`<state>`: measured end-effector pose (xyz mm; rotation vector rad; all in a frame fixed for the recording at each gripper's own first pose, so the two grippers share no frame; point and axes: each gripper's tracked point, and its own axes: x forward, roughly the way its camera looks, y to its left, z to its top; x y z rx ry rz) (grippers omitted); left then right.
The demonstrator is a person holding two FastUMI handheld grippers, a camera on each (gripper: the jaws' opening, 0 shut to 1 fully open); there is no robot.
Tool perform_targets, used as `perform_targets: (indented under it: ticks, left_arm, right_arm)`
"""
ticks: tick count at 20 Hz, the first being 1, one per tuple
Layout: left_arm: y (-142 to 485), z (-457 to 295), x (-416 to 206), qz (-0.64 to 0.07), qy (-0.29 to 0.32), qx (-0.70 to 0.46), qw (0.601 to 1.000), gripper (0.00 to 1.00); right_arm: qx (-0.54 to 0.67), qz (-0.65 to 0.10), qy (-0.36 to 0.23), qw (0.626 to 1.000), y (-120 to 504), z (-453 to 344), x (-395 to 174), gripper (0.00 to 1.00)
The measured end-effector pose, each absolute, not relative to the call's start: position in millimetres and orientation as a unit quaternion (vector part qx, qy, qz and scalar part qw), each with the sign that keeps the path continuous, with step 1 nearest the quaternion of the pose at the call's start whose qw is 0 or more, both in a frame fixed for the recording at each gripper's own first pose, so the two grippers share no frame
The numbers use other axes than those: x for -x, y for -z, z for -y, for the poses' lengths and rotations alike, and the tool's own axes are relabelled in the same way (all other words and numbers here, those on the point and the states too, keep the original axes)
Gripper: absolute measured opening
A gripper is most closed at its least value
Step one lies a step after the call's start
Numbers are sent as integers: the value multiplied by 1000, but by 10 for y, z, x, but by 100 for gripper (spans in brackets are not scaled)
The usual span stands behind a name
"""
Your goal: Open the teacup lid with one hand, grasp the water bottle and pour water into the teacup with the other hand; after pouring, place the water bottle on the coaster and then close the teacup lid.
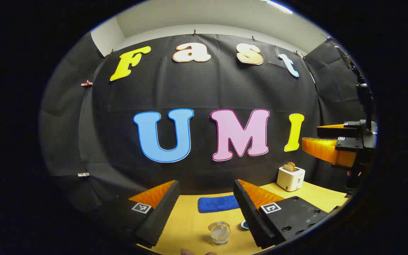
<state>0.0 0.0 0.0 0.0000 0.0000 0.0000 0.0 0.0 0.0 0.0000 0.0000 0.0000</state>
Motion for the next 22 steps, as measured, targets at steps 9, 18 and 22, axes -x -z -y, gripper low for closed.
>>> perform_targets:
  ticks: [9, 18, 22]
  left_arm:
    - [52, 2, 14, -1, 2, -5, 1000, 95]
    - [333, 46, 63, -26, 4, -7, 1000, 95]
    - [813, 134, 98, -64, 9, -8, 998, 95]
  right_arm:
    - [4, 2, -8, 1000, -25, -51, -39, 98]
    - [6, -14, -26, 1000, 201, -151, -25, 96]
    - [-4, -44, -47, 998, 664, -278, -46, 98]
